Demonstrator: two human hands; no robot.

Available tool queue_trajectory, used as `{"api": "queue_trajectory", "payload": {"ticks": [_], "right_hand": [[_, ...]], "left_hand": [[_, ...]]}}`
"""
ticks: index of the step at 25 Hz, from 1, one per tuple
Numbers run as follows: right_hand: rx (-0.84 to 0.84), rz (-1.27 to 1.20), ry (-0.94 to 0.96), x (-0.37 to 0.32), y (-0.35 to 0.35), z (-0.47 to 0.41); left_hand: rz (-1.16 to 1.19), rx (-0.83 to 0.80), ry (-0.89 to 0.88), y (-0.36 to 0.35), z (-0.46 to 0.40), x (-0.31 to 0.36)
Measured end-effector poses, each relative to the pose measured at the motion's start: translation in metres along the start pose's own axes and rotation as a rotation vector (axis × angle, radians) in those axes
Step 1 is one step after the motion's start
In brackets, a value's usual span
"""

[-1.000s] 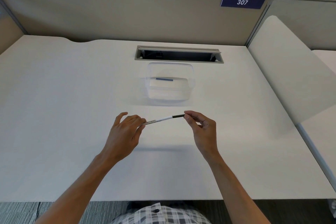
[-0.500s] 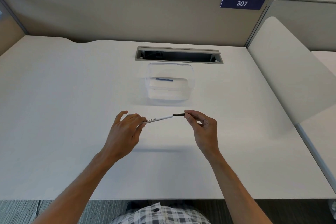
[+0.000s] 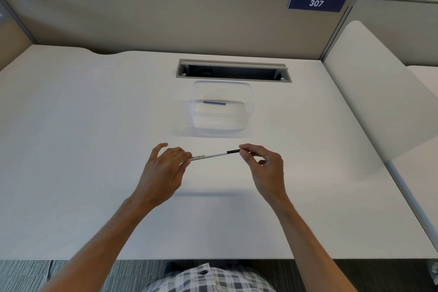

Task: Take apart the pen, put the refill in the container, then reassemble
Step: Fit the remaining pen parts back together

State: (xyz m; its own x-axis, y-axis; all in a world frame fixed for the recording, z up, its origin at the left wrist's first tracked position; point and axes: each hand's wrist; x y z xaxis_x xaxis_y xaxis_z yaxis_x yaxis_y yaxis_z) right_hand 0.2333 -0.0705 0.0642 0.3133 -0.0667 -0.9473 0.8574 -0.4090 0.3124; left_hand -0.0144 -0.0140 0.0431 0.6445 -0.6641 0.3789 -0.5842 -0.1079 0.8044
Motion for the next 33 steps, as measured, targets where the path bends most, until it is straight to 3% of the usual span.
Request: {"api": "queue_trajectory", "payload": {"ticks": [18,33], "right_hand": [[-0.085,-0.040,-0.089,-0.004,-0.012,-0.002],[-0.152,0.120,-0.002,-0.008,-0.010,-0.005]], "left_hand": [[0.169,-0.078,0.119,0.000,-0.009,0.013],[0.161,-0.077,0.112,0.003,-0.018,0.017]]}}
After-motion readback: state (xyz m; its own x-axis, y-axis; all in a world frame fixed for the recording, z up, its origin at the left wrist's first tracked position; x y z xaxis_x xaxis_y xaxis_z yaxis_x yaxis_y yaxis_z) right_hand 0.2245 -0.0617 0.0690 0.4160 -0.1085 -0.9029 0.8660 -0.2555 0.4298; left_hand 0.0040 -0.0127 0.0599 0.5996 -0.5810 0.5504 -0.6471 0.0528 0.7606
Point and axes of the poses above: each hand's wrist, its own z-axis away from the middle knuckle, its own y-axis out of the back of the hand, x = y × z, and after that the axes turned 8 degrees about z, right-handed
